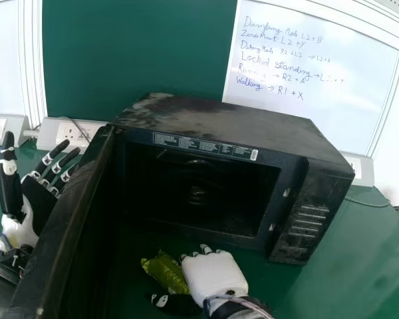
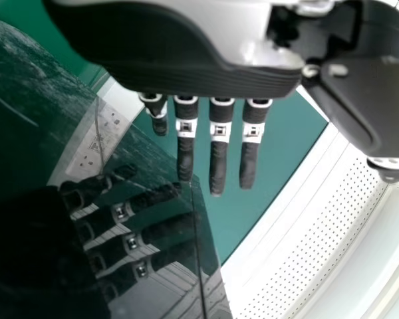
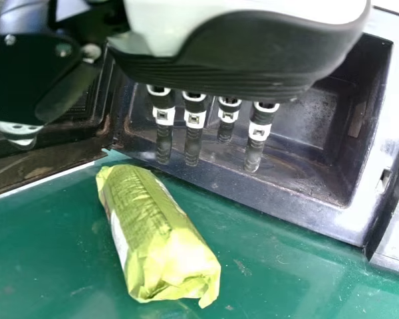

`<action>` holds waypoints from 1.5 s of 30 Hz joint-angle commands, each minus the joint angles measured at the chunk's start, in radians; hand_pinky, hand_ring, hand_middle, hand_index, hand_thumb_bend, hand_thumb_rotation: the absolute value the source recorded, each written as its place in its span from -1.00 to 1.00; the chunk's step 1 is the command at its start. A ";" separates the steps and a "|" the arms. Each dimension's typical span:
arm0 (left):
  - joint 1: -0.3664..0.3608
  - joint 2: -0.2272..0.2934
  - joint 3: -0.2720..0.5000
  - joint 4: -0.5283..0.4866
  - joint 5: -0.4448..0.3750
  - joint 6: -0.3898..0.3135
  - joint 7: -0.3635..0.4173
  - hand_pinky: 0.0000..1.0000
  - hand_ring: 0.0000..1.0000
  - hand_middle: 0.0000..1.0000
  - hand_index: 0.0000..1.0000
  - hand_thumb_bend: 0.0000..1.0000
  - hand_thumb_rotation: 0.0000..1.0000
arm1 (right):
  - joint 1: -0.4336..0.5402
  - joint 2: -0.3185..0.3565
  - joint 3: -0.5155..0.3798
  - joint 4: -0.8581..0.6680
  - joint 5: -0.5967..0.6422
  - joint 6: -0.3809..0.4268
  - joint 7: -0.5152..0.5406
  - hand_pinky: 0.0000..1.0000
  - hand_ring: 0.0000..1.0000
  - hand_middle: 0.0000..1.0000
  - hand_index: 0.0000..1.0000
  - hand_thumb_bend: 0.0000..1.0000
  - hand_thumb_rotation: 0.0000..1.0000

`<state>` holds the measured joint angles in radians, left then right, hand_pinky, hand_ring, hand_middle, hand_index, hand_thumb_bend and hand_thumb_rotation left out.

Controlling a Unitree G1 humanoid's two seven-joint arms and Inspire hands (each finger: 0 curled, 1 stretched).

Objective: Put biscuit inside oven

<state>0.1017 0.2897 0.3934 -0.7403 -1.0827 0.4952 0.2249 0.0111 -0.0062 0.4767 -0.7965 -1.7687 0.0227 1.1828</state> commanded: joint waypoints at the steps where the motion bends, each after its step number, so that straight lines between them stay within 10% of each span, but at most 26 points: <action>1: -0.001 0.009 0.004 0.007 -0.011 -0.010 -0.013 0.75 0.56 0.47 0.49 -0.43 -0.49 | -0.009 0.058 0.006 0.015 -0.004 0.008 -0.010 0.69 0.78 0.77 0.72 0.88 -0.12; 45: 0.003 0.007 0.016 0.013 -0.009 -0.012 -0.039 0.65 0.51 0.44 0.49 -0.43 -0.47 | -0.031 0.052 0.005 0.142 -0.031 0.023 0.008 0.64 0.74 0.76 0.75 0.81 -0.20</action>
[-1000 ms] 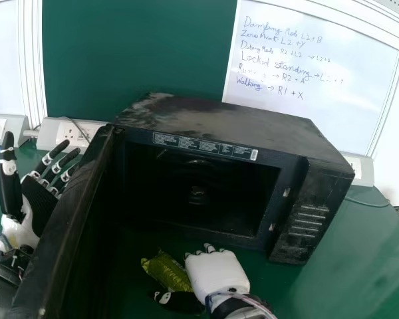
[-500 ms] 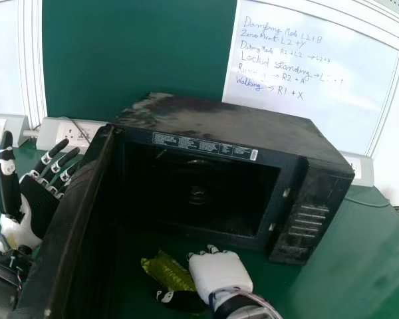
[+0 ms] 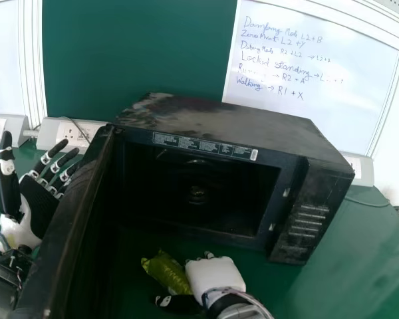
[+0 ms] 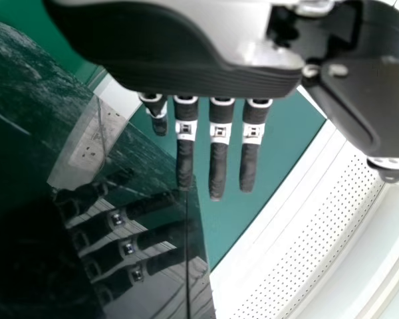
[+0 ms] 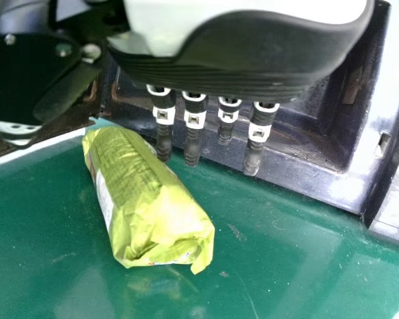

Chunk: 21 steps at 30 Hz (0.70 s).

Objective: Put biscuit inside oven

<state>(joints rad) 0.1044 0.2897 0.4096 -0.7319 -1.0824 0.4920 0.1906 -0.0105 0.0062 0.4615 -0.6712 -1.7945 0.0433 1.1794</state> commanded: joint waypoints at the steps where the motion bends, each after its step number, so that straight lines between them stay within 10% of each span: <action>1: 0.000 0.006 -0.001 0.003 -0.009 -0.008 -0.002 0.63 0.50 0.44 0.48 -0.43 -0.47 | -0.014 0.042 0.020 0.022 -0.004 0.004 0.021 0.67 0.76 0.77 0.76 0.82 -0.19; 21: -0.002 0.007 -0.005 -0.010 0.005 -0.007 0.011 0.67 0.53 0.44 0.48 -0.40 -0.49 | -0.050 0.038 0.002 0.091 0.043 0.054 0.043 0.69 0.77 0.76 0.75 1.00 -0.27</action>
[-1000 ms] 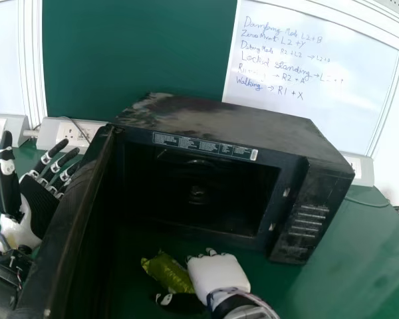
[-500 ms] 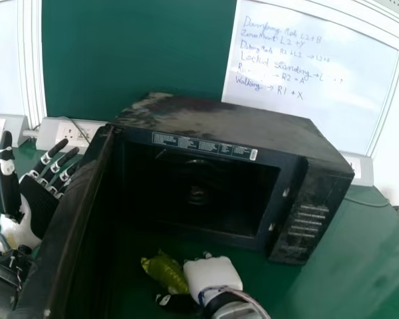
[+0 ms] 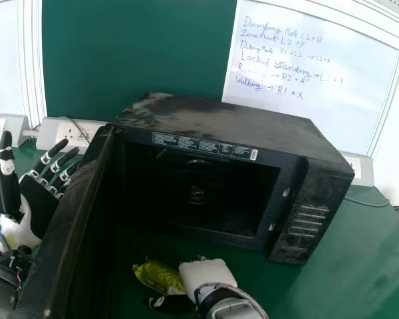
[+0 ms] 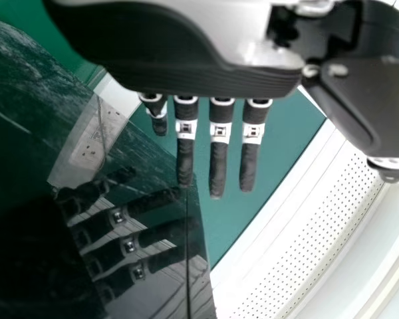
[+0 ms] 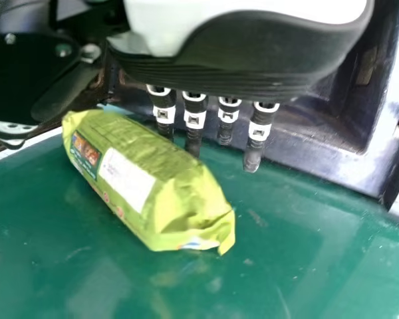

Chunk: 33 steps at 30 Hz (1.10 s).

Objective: Put biscuit inside oven

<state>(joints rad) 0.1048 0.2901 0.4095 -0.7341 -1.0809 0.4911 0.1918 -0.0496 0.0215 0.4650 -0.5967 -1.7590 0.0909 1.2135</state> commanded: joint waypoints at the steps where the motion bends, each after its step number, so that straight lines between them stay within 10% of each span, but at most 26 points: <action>1: -0.002 0.006 -0.006 -0.010 0.003 -0.006 0.014 0.69 0.54 0.45 0.49 -0.40 -0.48 | -0.013 0.022 0.001 0.019 0.005 0.007 0.011 0.70 0.76 0.76 0.75 1.00 -0.28; 33: -0.007 0.015 -0.002 -0.005 -0.012 -0.004 0.017 0.59 0.49 0.41 0.45 -0.38 -0.49 | -0.118 0.020 -0.004 0.120 0.063 0.042 0.133 0.62 0.72 0.73 0.74 0.93 -0.37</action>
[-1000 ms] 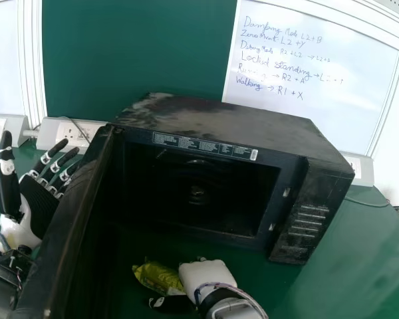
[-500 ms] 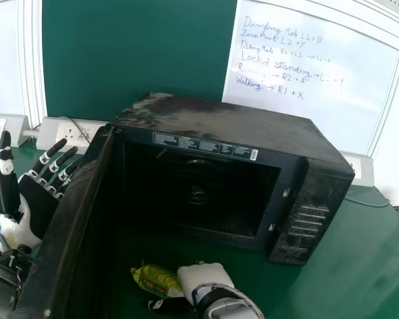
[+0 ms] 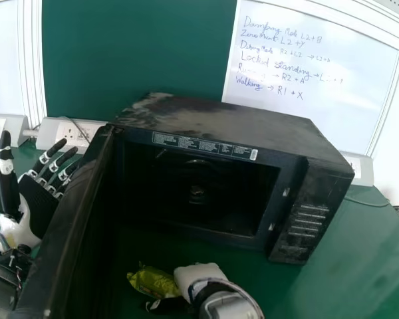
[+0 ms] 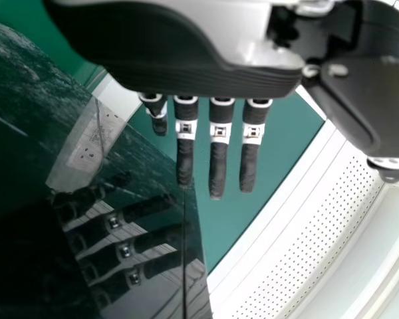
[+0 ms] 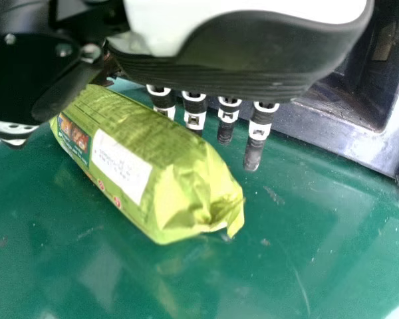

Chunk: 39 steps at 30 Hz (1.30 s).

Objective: Put biscuit inside oven

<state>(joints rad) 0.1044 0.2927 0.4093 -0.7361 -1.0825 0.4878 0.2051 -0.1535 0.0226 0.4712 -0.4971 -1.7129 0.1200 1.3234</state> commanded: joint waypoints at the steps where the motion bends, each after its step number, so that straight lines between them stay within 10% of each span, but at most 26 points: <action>1: -0.007 0.013 -0.002 -0.003 -0.009 -0.002 0.003 0.59 0.48 0.41 0.46 -0.39 -0.49 | -0.024 0.016 -0.012 0.031 0.023 0.013 0.029 0.62 0.72 0.74 0.75 0.92 -0.40; 28: 0.003 0.014 -0.001 0.000 -0.015 -0.011 -0.001 0.61 0.49 0.41 0.45 -0.38 -0.51 | -0.083 0.000 0.011 0.099 0.008 0.081 0.040 -0.15 0.17 0.41 0.55 0.99 -0.57; 33: 0.006 0.016 0.002 0.002 -0.024 -0.010 -0.003 0.67 0.52 0.44 0.47 -0.36 -0.54 | -0.072 -0.010 0.048 0.099 -0.061 0.070 0.024 0.22 0.42 0.54 0.44 0.57 -0.80; 39: 0.008 0.019 0.003 -0.001 -0.023 -0.010 -0.001 0.65 0.53 0.45 0.48 -0.37 -0.50 | -0.062 -0.013 0.114 0.116 -0.184 0.036 0.046 -0.06 0.11 0.34 0.52 0.49 -0.84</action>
<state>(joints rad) 0.1090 0.3066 0.4099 -0.7363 -1.0940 0.4864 0.2074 -0.2358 0.0265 0.5734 -0.4005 -1.8756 0.1689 1.3484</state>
